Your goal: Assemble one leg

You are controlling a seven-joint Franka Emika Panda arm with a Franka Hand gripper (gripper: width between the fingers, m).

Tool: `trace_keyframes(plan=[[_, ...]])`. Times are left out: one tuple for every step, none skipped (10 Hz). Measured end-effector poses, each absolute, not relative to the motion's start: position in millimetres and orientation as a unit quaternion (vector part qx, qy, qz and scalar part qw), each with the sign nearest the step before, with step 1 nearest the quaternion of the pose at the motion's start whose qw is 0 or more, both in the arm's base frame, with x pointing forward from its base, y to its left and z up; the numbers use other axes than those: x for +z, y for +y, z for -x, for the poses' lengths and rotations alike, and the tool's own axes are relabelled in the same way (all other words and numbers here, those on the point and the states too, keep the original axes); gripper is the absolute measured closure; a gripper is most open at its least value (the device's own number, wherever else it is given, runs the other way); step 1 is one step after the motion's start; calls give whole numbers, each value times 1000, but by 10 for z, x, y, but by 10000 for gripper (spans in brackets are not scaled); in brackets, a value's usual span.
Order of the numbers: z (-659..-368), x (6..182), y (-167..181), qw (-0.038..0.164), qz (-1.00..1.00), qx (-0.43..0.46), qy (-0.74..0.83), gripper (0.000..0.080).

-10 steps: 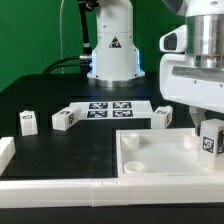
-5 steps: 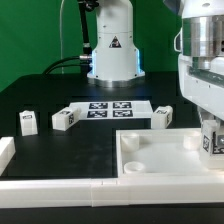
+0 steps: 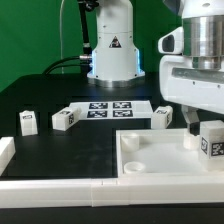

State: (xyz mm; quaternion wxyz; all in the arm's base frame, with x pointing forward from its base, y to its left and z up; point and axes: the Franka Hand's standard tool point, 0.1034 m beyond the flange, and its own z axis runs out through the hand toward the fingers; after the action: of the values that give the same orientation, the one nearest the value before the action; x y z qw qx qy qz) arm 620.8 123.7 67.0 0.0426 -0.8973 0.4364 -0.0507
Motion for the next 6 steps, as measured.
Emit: trace_keyframes(plan=[[-6203,668,1250,36,932,-54,357,151],[-6210,671,1229,32,954,-54,293,151],[-6226,683,1205,28,969,-53,239,150],[-6247,693,1178,22,985,-52,162,150],[-6262,701,1152,16,994,-50,95,150],[-6287,707,1122,15,998,-43,35,150]])
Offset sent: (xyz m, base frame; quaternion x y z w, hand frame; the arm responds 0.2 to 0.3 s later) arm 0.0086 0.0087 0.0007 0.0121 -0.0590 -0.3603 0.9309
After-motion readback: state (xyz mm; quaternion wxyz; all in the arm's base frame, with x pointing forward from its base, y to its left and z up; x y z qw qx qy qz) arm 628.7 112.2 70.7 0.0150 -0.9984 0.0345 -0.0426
